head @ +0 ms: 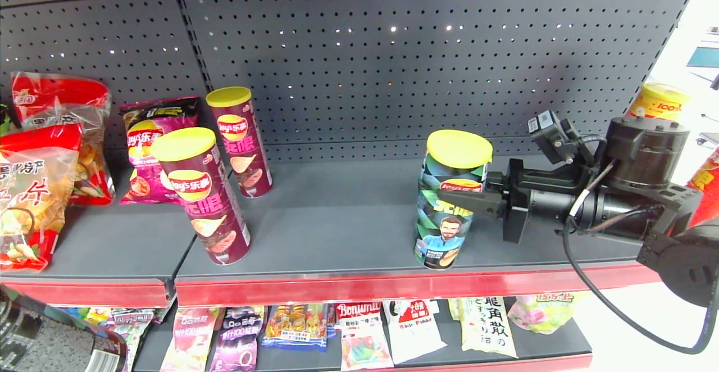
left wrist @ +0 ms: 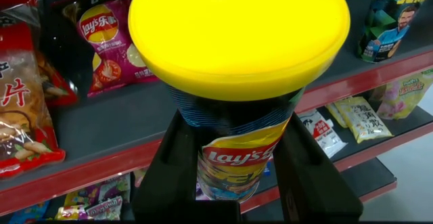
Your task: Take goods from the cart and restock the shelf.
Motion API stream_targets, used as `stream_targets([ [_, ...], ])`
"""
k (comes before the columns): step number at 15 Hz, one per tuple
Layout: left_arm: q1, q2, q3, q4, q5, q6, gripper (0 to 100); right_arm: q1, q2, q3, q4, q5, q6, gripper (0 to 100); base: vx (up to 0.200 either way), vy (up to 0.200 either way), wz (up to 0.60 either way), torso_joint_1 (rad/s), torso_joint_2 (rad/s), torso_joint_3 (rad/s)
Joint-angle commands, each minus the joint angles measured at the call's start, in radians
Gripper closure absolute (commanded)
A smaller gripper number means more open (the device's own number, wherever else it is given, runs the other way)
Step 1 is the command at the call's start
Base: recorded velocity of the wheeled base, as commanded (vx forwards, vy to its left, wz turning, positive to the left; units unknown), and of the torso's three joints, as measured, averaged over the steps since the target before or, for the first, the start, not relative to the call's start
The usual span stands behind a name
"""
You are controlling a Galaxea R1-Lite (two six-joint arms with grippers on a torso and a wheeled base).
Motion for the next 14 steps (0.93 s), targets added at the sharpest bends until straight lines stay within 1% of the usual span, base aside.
stream_targets([
  [1, 0.0, -0.001, 0.0, 0.0, 0.0, 0.0, 100, 0.0, 0.0, 0.013, 0.001, 0.0, -0.002, 100, 0.0, 0.0, 0.0, 0.0, 0.0, 0.0],
  [5, 0.0, -0.002, 0.0, 0.0, 0.0, 0.0, 100, 0.0, 0.001, 0.026, 0.001, 0.0, -0.026, 100, 0.0, 0.0, 0.0, 0.0, 0.0, 0.0],
  [12, 0.0, -0.002, 0.002, 0.0, 0.0, 0.0, 100, 0.001, 0.009, 0.016, 0.001, 0.0, -0.031, 100, 0.0, 0.0, 0.0, 0.0, 0.0, 0.0],
  [13, 0.0, -0.002, 0.0, 0.0, 0.0, 0.0, 100, 0.001, 0.011, 0.015, 0.001, 0.0, -0.039, 0, 0.0, 0.0, 0.0, 0.0, 0.0, 0.0],
  [14, 0.0, -0.002, 0.0, 0.0, 0.0, 0.0, 100, 0.001, 0.011, 0.016, 0.001, 0.0, -0.043, 0, 0.0, 0.0, 0.0, 0.0, 0.0, 0.0],
])
